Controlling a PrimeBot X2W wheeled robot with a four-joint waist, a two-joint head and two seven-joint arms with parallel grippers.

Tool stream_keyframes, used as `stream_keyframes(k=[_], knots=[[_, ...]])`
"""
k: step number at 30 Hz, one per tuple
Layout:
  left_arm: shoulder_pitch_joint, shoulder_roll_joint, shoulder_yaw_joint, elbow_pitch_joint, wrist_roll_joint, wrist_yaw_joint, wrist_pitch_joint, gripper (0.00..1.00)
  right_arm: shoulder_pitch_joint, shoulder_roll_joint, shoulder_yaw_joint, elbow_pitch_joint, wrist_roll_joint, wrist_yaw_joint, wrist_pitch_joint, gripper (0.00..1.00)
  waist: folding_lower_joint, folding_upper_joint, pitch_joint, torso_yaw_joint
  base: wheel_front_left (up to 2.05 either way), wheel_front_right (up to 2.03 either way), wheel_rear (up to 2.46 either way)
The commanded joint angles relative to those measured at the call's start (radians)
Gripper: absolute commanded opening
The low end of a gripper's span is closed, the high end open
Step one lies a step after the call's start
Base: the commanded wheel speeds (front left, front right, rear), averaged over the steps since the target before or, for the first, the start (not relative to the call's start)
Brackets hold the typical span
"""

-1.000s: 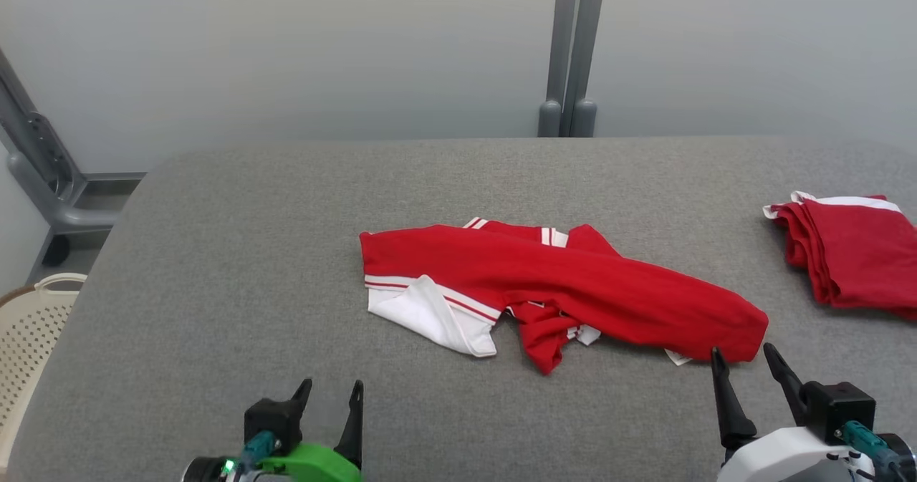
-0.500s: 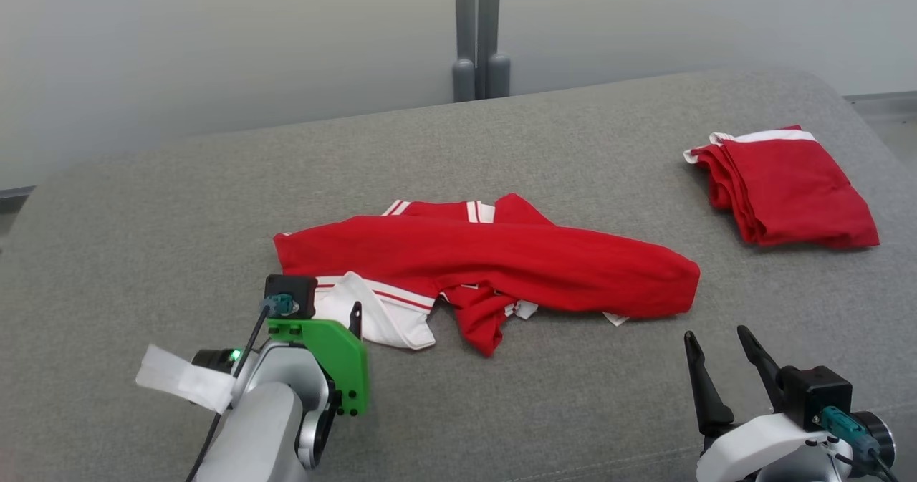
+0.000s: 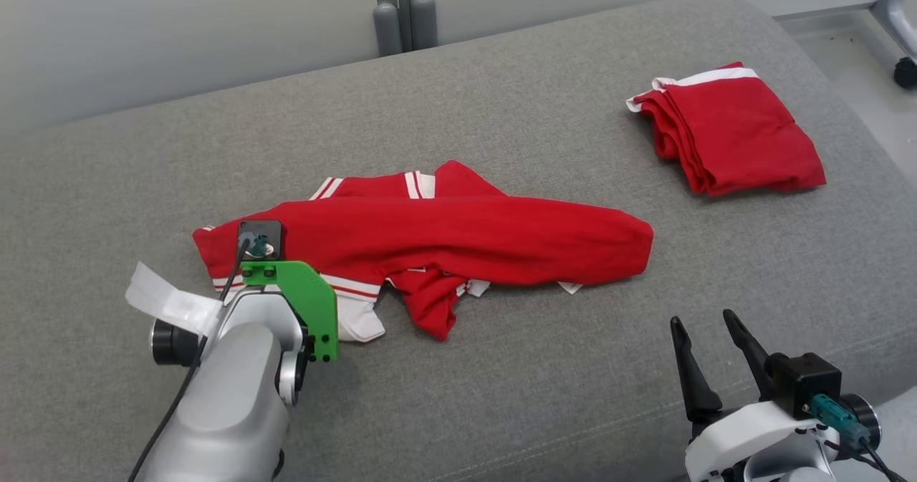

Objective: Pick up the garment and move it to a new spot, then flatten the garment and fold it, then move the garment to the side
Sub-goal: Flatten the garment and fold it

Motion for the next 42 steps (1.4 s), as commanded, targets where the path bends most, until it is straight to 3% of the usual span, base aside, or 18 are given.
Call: stream_keyframes(k=[1, 13, 15, 16, 18, 20, 31, 38, 42], knots=[[-0.021, 0.011, 0.001, 0.009, 0.002, 0.006, 0.001, 1.0, -0.008, -0.001, 0.002, 0.003, 0.006, -0.001, -0.006, 1.0, 0.0, 0.0, 0.016, -0.016, 0.0, 0.0, 0.0], [-0.073, 0.035, 0.008, 0.091, -0.015, 0.006, -0.016, 1.0, -0.024, -0.001, 0.03, 0.021, 0.004, -0.001, -0.013, 1.0, 0.0, 0.0, 0.031, -0.025, 0.0, 0.0, 0.0], [-0.076, 0.035, 0.006, 0.101, -0.019, 0.002, -0.021, 0.89, -0.024, -0.002, 0.035, 0.023, 0.003, -0.001, -0.014, 1.0, 0.0, 0.0, 0.034, -0.028, 0.0, 0.0, 0.0], [-0.08, 0.035, 0.005, 0.106, -0.02, -0.002, -0.025, 0.78, -0.025, -0.001, 0.037, 0.023, 0.002, -0.001, -0.014, 1.0, 0.0, 0.0, 0.035, -0.03, 0.0, 0.0, 0.0], [-0.086, 0.035, 0.003, 0.115, -0.022, -0.005, -0.027, 0.45, -0.027, -0.001, 0.039, 0.024, 0.001, -0.001, -0.015, 1.0, 0.0, 0.0, 0.038, -0.032, 0.0, 0.0, 0.0], [-0.095, 0.034, 0.001, 0.123, -0.025, -0.008, -0.03, 0.0, -0.031, -0.001, 0.036, 0.022, 0.0, -0.001, -0.015, 1.0, 0.0, 0.0, 0.042, -0.031, 0.0, 0.0, 0.0], [-0.062, 0.013, 0.029, 0.107, -0.077, -0.007, -0.098, 0.0, -0.025, -0.002, 0.006, 0.026, 0.001, -0.001, -0.022, 1.0, 0.0, 0.0, 0.025, 0.028, 0.0, 0.0, 0.0], [0.062, 0.032, 0.065, -0.002, -0.116, 0.007, -0.164, 0.0, 0.0, -0.002, -0.022, 0.023, -0.004, -0.001, -0.018, 1.0, 0.0, 0.0, -0.01, 0.088, 0.0, 0.0, 0.0], [0.187, 0.055, 0.057, -0.131, -0.116, 0.023, -0.163, 0.0, 0.013, -0.001, -0.034, 0.017, -0.01, -0.001, -0.009, 1.0, 0.0, 0.0, -0.036, 0.129, 0.0, 0.0, 0.0]])
